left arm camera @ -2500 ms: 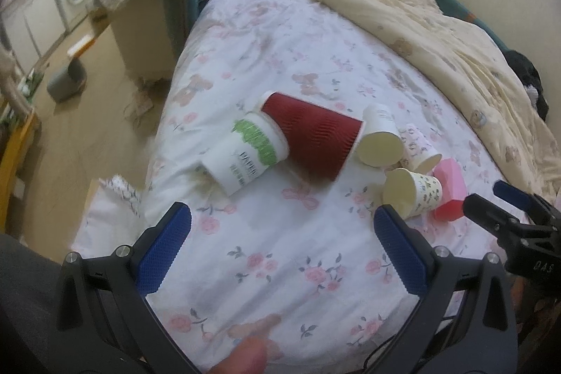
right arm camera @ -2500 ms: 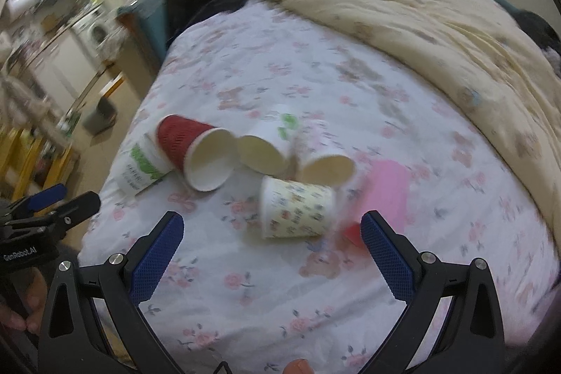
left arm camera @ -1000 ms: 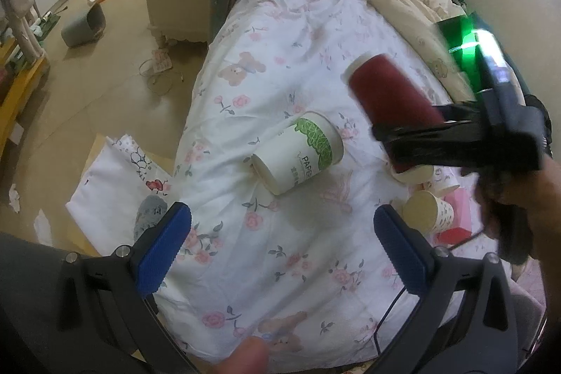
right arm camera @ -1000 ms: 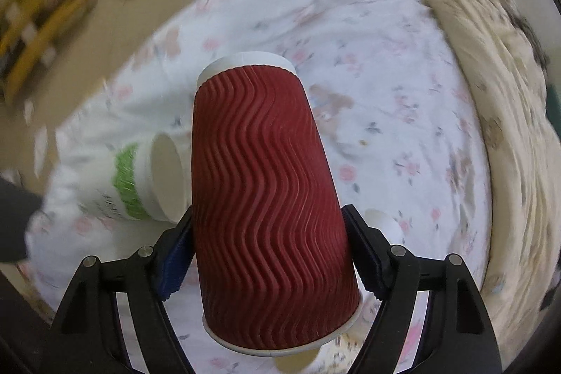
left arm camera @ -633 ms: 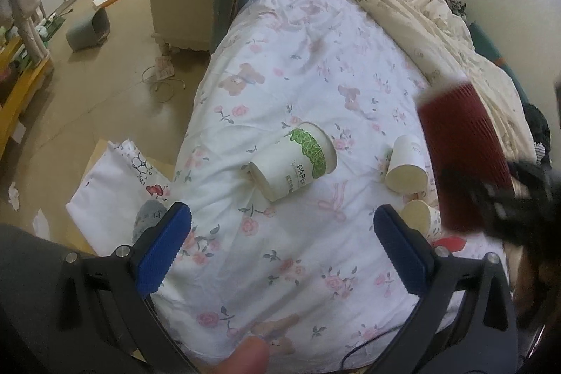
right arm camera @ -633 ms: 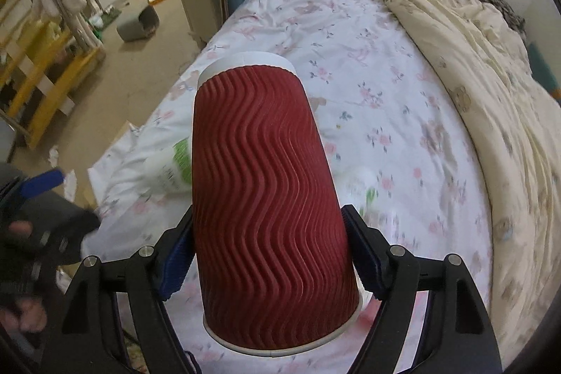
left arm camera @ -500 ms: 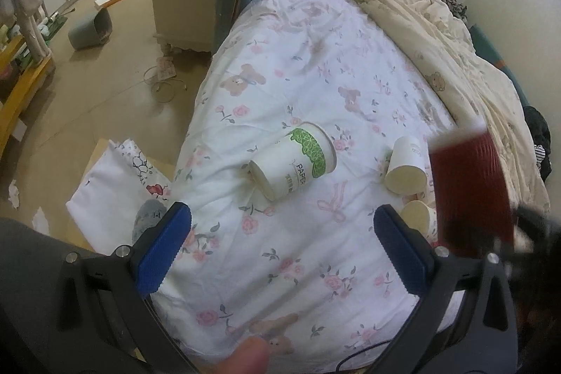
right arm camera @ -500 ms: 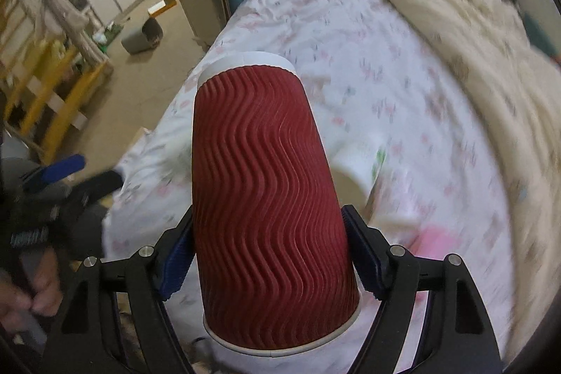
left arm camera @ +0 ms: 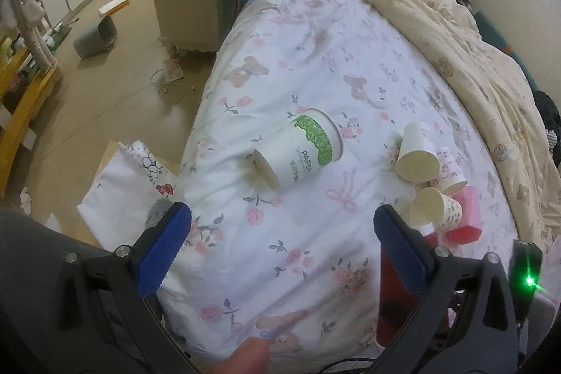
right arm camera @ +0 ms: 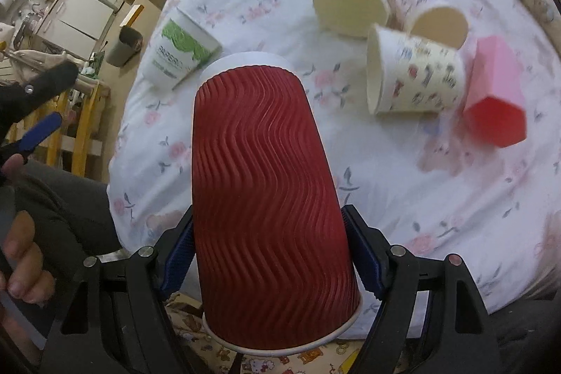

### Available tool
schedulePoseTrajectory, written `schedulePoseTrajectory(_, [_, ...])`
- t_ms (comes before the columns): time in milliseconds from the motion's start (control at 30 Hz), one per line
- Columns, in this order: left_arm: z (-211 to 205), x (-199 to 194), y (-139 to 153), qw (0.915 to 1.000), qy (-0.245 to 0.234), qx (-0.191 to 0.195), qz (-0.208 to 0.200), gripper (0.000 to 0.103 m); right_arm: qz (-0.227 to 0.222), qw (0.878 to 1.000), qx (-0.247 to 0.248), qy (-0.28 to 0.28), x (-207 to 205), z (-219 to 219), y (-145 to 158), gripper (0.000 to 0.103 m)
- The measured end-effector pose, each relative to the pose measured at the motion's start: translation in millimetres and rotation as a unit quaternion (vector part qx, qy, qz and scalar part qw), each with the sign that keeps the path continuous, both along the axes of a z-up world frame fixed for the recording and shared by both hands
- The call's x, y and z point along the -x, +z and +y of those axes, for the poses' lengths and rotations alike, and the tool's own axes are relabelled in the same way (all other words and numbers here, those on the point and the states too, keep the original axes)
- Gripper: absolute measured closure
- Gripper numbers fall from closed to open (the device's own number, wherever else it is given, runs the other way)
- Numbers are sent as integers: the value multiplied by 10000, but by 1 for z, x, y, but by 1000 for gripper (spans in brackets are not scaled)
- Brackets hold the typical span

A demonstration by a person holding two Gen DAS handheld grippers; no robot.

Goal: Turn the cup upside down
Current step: 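Lift the red cup with the right gripper and turn it rim-down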

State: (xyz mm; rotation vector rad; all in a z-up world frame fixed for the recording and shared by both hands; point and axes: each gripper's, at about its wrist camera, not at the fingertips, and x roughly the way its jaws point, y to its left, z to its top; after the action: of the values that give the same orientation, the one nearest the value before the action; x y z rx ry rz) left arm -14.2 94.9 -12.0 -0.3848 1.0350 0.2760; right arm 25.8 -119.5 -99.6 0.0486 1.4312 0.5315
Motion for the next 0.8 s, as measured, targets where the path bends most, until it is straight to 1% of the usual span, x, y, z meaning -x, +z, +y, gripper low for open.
schedulePoseTrajectory(67, [-3,-1,0,9999,-32,-98,13,0,171,9998,-43,-91,0,-3,-9,22])
schedulePoseTrajectory(200, [-3,-2,-3,9999,-38,-87,46,0,269,9994,-24,-232,-3,-6,-20,20])
schedulePoseTrajectory(267, [-5,-3,-6,9999,-70,-113,86,0,436,9987,-78,-257,-4,-6,-26,20])
schedulePoseTrajectory(300, [-5,-3,-6,9998,-81,-114,107,0,458,9985,-124,-286,-4,-8,-27,13])
schedulePoseTrajectory(333, [-6,-3,-7,9998,-82,-106,112,0,445,9985,-136,-294,-3,-10,-26,10])
schedulePoseTrajectory(367, [-6,-4,-8,9999,-82,-94,115,0,425,9986,-159,-276,-2,-10,-24,7])
schedulePoseTrajectory(533, [-8,-4,-9,9998,-124,-102,109,0,276,9986,-361,-256,-2,-15,-11,7])
schedulePoseTrajectory(667, [-12,-5,-12,9997,-178,-133,135,0,278,9981,-504,-240,-4,-18,0,7])
schedulePoseTrajectory(767, [-13,-4,-12,9996,-192,-135,156,0,86,9976,-641,-246,-7,-27,21,6])
schedulePoseTrajectory(800, [-13,-4,-13,9996,-193,-126,171,0,-31,9971,-718,-255,-8,-33,32,3])
